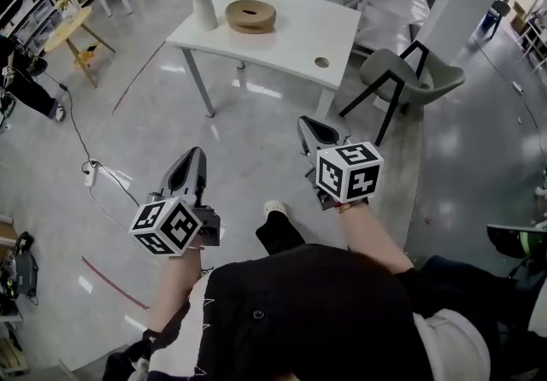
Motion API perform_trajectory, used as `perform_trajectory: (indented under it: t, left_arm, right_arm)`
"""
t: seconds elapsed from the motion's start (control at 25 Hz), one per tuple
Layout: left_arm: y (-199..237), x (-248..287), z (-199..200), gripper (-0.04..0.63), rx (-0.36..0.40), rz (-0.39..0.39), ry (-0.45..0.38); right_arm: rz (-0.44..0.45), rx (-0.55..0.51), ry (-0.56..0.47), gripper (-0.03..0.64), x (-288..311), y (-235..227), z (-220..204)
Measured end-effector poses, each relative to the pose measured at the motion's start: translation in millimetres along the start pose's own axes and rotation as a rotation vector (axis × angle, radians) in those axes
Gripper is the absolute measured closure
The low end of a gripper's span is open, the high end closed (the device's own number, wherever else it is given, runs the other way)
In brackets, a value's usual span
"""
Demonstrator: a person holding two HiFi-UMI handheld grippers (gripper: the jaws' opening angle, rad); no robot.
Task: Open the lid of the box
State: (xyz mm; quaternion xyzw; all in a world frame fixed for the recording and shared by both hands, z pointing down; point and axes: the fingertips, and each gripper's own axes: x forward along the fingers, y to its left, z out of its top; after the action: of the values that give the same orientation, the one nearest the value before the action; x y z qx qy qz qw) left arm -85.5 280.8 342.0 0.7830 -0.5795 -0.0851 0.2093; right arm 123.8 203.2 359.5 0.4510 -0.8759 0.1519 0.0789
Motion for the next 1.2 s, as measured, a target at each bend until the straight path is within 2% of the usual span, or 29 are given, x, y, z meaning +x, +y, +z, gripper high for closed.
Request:
perform_trajectory:
  t: [0.28, 0.92, 1.2]
  left_arm:
    - [15.9, 35.4, 19.9, 0.584, 0.017, 0.011, -0.019]
    - [33.4, 173.8, 86.3, 0.584, 0.05, -0.026, -0.055]
    - [48.7, 213.5, 100.2, 0.584, 0.044, -0.005, -0.084]
  right_arm:
    - [0.022, -0.006, -0.007, 0.612, 43.0, -14.2, 17.3]
    - [0.079, 0.008, -0.047, 0.612, 161.6, -76.8, 92.4]
    - [0.117, -0.017, -0.05, 0.612, 203.5, -93.9, 112.4]
